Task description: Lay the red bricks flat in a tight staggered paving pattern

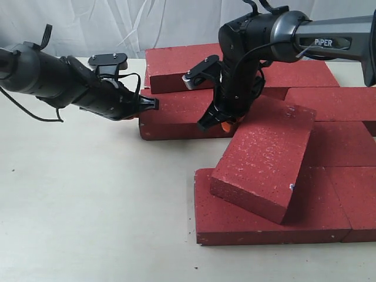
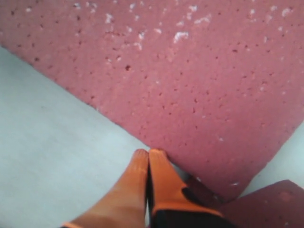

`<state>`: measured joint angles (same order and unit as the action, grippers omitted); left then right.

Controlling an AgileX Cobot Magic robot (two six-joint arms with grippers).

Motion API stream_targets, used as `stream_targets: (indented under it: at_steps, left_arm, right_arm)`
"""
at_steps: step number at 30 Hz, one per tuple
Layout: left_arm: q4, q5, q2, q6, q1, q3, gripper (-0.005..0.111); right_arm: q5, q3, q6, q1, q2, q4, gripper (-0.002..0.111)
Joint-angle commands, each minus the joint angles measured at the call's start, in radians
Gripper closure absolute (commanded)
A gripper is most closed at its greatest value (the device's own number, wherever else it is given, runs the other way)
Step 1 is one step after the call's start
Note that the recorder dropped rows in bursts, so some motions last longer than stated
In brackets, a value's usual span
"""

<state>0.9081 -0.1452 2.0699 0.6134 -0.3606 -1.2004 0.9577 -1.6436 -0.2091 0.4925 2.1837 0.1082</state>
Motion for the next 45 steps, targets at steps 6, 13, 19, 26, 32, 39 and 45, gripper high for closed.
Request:
stream_targets:
  at_steps: [6, 13, 19, 26, 32, 39, 45]
  left_arm:
    - [-0.042, -0.070, -0.001, -0.005, 0.079, -0.009, 0.104]
    - [-0.100, -0.091, -0.056, 0.013, 0.119, 0.021, 0.104]
    - [-0.026, -0.147, -0.068, 0.011, 0.112, 0.033, 0.107]
    - [-0.024, -0.045, -0.033, 0.017, 0.029, 0.025, 0.107]
    - [-0.015, -0.033, 0.008, 0.017, -0.024, -0.009, 0.107]
    - [-0.004, -0.009, 0.019, 0.017, -0.030, -0.009, 0.107]
    - [-0.004, 0.001, 0.019, 0.017, -0.042, -0.009, 0.107]
  right_arm:
    - [-0.014, -0.008, 0.004, -0.016, -0.005, 0.011, 0.109]
    - [-0.026, -0.008, 0.004, -0.016, -0.005, 0.011, 0.109]
    - [-0.022, -0.008, 0.004, -0.016, -0.012, -0.023, 0.109]
    - [0.001, -0.008, -0.026, -0.016, -0.052, -0.092, 0.109]
    - [0.011, -0.008, -0.029, -0.016, -0.021, -0.086, 0.109]
    - [-0.033, -0.008, -0.029, -0.016, -0.012, -0.061, 0.109]
    - [-0.026, -0.008, -0.022, -0.016, -0.012, 0.027, 0.109]
